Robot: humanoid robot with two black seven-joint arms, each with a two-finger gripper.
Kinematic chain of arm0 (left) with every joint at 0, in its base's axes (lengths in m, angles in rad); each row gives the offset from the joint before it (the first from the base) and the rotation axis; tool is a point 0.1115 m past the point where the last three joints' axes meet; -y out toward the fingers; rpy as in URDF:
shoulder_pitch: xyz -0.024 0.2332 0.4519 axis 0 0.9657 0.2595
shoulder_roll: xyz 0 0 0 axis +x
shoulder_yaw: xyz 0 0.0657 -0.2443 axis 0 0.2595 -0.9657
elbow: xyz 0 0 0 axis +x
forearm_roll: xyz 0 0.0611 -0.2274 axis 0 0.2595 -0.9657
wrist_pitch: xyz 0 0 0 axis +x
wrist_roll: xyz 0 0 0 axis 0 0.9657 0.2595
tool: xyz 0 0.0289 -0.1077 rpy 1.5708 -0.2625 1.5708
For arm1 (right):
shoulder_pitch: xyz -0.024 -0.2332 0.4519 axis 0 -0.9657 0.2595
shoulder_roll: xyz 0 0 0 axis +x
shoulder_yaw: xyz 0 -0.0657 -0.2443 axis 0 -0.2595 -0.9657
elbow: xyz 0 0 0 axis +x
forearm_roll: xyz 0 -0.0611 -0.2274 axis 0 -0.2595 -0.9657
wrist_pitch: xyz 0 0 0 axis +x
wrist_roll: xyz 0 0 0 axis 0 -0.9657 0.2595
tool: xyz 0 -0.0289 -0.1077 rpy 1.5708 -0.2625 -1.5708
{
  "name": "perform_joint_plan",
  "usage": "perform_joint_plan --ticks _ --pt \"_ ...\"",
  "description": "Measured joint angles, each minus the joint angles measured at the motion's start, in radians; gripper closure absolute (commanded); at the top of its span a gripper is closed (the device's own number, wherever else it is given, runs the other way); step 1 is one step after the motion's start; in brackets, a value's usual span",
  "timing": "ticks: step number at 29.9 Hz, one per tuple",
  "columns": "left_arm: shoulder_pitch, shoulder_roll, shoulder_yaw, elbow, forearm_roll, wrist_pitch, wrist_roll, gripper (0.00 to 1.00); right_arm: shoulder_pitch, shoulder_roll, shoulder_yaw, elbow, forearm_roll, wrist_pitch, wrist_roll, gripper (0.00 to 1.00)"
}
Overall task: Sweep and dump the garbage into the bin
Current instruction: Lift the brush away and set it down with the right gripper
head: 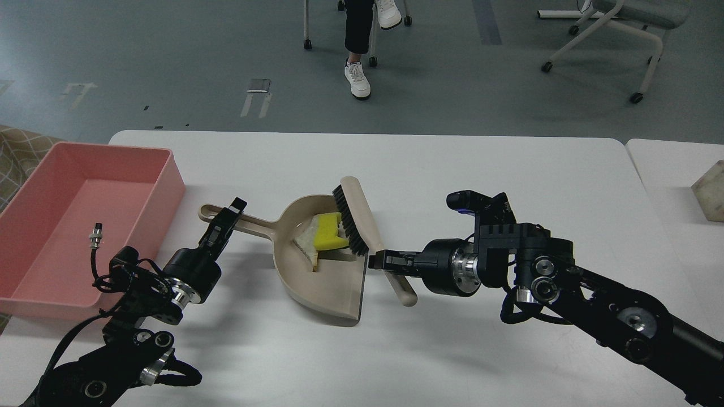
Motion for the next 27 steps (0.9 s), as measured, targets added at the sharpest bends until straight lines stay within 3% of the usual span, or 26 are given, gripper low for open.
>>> perform_joint_plan --ticks 6,17,27 --pt "-0.001 -0.009 -0.001 0.0 -0.044 -0.001 0.0 1.0 -0.036 -0.184 0.097 0.055 0.009 0.0 0.0 1.0" --pt "-0.009 -0.008 -0.003 0.0 -0.066 -0.002 0.0 1.0 -0.122 -0.494 0.1 0.098 0.019 0.0 0.0 1.0" --pt "-0.013 -0.009 0.0 0.0 -0.068 -0.003 0.001 1.0 -0.178 -0.614 0.107 0.107 0.017 0.0 0.0 1.0"
